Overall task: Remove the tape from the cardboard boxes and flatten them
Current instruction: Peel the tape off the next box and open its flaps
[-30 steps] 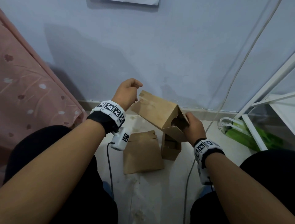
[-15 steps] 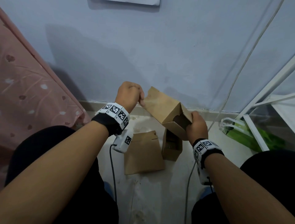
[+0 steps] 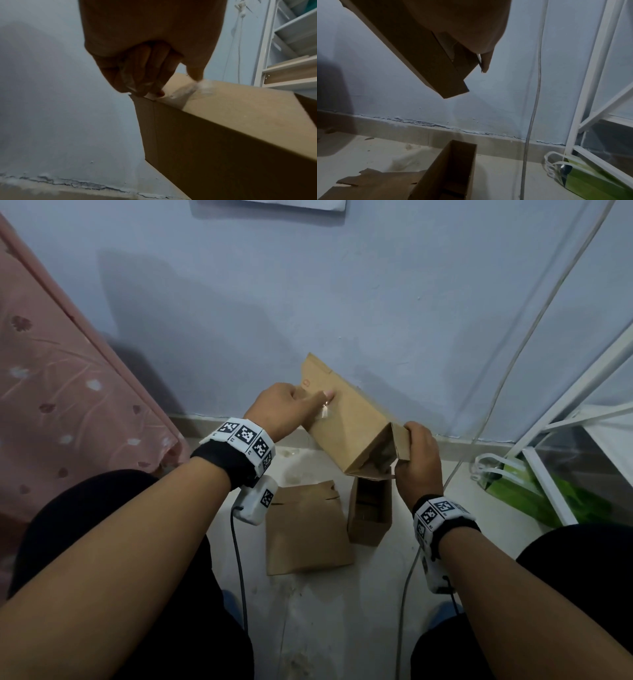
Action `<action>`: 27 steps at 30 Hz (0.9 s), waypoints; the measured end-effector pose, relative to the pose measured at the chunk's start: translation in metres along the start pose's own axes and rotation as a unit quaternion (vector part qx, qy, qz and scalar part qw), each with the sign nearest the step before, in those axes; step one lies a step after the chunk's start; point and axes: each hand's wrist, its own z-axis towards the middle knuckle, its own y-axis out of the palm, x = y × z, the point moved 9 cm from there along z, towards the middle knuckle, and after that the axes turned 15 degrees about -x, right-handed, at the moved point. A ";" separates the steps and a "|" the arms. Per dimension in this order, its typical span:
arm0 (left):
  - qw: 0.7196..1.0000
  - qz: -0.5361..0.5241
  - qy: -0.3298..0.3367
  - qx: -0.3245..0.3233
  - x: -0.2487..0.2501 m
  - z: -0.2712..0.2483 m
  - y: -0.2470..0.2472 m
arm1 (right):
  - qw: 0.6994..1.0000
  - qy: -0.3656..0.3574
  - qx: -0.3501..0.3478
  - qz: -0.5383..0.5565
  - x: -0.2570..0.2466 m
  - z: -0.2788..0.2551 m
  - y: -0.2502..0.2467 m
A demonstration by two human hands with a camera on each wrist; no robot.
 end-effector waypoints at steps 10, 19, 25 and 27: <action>0.992 -0.039 0.083 -0.084 0.014 -0.003 0.013 | 1.000 -0.013 -0.019 -0.013 -0.019 0.005 0.011; 0.974 0.188 0.124 0.022 0.022 -0.002 -0.004 | 0.937 -0.040 -0.302 -0.173 -0.024 -0.004 0.079; 0.913 0.367 0.143 -0.103 0.015 -0.002 0.037 | 0.954 -0.006 -0.291 -0.074 -0.031 0.009 0.077; 0.906 0.374 0.148 -0.132 0.015 -0.003 0.045 | 0.978 -0.004 -0.209 -0.021 -0.038 0.021 0.055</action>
